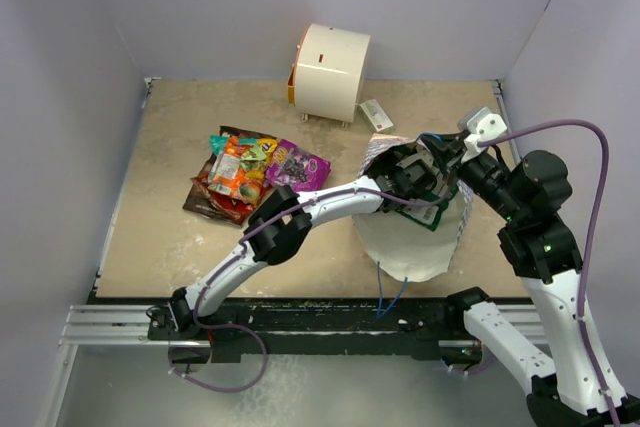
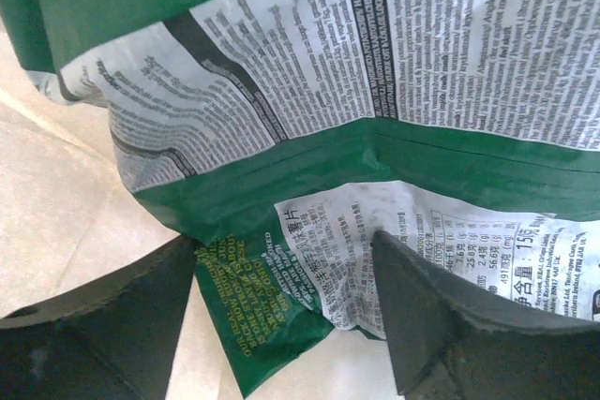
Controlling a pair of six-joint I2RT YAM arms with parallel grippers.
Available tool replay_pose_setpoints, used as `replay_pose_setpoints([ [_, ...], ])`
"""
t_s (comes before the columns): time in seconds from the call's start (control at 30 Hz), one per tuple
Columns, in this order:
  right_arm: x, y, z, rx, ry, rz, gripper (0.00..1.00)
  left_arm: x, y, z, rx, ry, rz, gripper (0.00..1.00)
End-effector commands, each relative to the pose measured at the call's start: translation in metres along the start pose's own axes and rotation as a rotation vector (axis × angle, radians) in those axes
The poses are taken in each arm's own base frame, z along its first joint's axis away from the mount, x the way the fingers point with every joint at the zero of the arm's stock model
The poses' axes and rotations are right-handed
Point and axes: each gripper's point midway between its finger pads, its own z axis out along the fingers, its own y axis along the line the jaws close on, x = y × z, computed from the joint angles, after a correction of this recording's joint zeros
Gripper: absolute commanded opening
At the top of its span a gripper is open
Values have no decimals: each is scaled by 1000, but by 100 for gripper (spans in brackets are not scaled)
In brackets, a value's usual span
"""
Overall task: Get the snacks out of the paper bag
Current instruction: Take out the snack from the paper bag.
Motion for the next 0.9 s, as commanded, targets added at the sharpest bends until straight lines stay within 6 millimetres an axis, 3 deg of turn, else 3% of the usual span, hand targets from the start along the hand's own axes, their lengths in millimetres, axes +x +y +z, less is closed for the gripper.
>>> replay_pose_setpoints([
  [0.0, -40, -2, -8, 5, -117, -30, 0, 3, -19, -2, 97, 27, -40, 73],
  [0.23, -41, -2, -9, 8, -117, -33, 0, 13, -18, 0, 95, 56, -37, 41],
  [0.5, -38, -3, -8, 11, -112, -32, 0, 1, -11, -9, 102, 33, -33, 11],
  [0.7, -38, -12, -7, 59, -105, -29, 0, -28, -1, -45, 174, 3, -106, 3],
  [0.87, -37, -39, -8, 206, -82, -23, 0, -52, 13, -91, 262, -39, -180, 0],
])
